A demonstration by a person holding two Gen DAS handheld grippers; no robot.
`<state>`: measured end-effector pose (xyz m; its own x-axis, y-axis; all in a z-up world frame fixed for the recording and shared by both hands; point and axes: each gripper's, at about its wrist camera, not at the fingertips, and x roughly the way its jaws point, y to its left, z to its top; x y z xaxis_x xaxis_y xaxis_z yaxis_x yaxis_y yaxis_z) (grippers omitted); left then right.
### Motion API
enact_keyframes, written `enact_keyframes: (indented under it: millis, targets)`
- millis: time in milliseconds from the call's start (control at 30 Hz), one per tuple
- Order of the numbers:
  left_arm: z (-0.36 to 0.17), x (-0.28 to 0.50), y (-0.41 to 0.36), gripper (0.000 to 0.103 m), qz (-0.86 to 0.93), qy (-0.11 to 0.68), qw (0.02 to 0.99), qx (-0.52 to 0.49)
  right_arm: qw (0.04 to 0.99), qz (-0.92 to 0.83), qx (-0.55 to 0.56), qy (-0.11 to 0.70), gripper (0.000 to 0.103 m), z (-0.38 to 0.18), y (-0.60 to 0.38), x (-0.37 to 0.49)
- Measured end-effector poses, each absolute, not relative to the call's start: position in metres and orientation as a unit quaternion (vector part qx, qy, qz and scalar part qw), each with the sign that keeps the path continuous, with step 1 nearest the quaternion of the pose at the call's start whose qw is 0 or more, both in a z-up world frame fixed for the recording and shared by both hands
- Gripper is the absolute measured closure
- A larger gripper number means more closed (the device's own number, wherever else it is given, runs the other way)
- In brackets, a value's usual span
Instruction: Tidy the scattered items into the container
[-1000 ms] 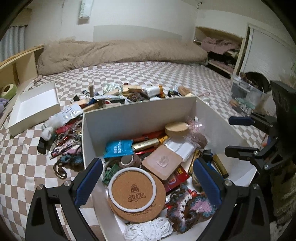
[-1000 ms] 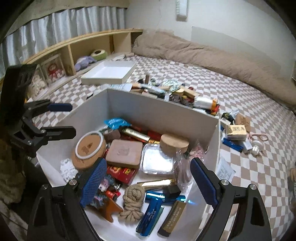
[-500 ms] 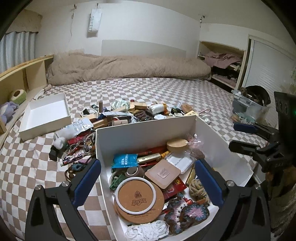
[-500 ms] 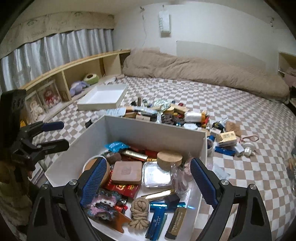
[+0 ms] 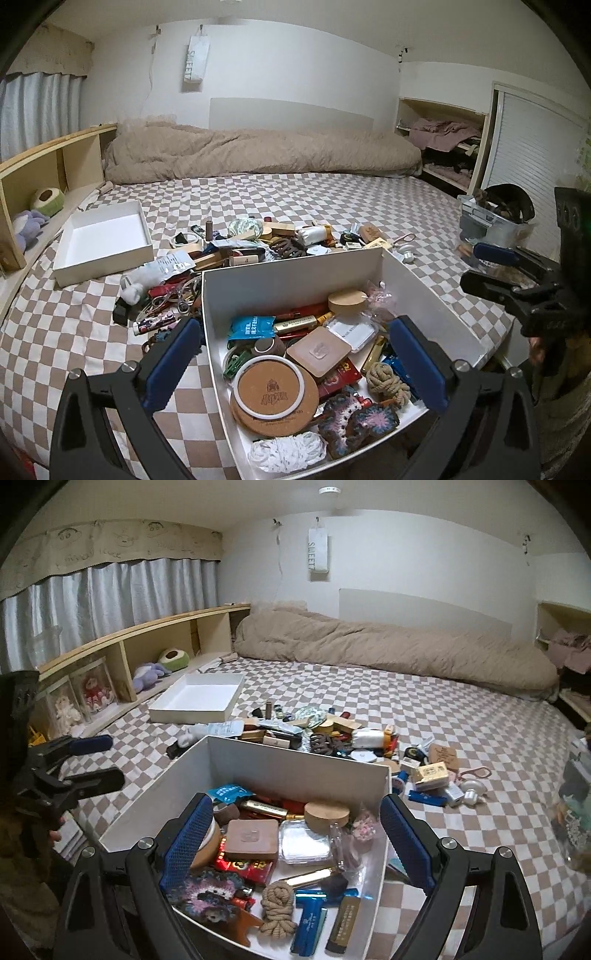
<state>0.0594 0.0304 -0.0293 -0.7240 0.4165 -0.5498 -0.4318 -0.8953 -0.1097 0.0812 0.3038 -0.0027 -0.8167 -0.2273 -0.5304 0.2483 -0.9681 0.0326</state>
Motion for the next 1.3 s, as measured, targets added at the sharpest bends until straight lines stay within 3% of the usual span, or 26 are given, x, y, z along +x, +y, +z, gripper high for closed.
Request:
enact_keyframes:
  millis: [100, 1300]
  targets:
    - [-0.027, 0.065, 0.031, 0.0, 0.928, 0.01, 0.233, -0.29, 0.112, -0.956, 0.269, 0.02, 0.0, -0.005, 0.305, 0.087]
    - [-0.026, 0.09, 0.04, 0.0, 0.939, 0.026, 0.215, -0.268, 0.086, -0.964, 0.25, 0.024, 0.0, -0.007, 0.311, 0.115]
